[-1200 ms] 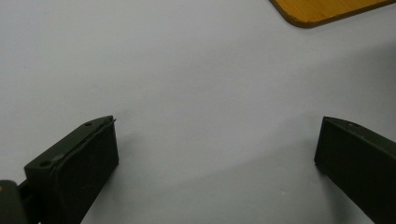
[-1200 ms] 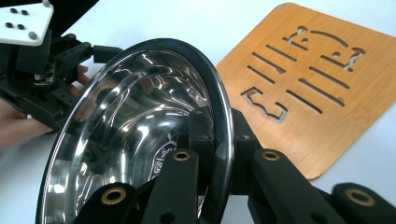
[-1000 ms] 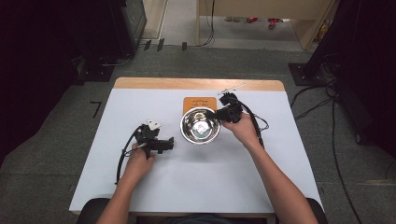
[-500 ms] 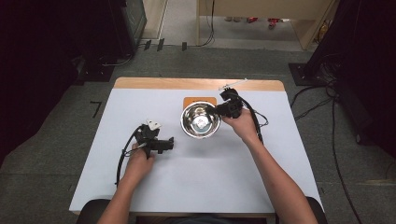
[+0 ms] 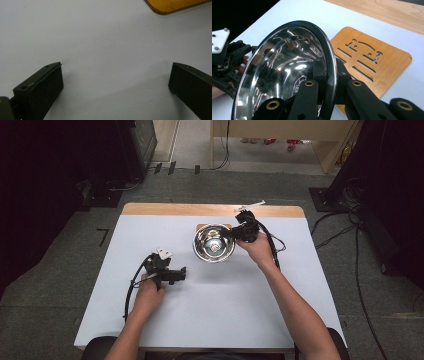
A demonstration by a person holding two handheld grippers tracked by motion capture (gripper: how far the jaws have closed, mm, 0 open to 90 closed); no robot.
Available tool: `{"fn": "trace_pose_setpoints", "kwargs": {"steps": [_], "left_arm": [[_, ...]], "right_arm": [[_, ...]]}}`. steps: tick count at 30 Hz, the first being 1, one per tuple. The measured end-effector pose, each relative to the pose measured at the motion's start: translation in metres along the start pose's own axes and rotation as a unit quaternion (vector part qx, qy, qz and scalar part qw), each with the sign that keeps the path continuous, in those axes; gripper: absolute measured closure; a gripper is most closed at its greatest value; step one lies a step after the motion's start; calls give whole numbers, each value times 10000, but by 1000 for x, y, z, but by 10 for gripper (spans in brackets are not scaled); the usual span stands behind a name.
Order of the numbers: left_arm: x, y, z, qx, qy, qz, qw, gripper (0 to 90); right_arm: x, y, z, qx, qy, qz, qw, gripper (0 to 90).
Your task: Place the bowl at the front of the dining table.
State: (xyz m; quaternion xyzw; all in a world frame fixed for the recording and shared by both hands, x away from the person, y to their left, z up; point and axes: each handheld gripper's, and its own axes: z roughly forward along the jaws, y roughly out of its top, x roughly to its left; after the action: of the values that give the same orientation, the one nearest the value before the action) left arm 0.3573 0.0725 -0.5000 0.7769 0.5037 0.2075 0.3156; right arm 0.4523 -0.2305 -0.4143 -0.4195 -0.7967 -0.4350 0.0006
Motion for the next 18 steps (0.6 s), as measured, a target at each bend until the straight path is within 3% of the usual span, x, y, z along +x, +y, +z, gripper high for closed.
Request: {"fn": "trace_pose_setpoints", "kwargs": {"steps": [5, 18], "left_arm": [[0, 0, 0, 2, 0, 1, 10000, 0], [0, 0, 0, 3, -1, 0, 10000, 0]], "right_arm": [[-1, 3, 1, -74, -69, -45, 9999, 843], [-11, 7, 7, -112, -149, 118, 9998, 843]]}}
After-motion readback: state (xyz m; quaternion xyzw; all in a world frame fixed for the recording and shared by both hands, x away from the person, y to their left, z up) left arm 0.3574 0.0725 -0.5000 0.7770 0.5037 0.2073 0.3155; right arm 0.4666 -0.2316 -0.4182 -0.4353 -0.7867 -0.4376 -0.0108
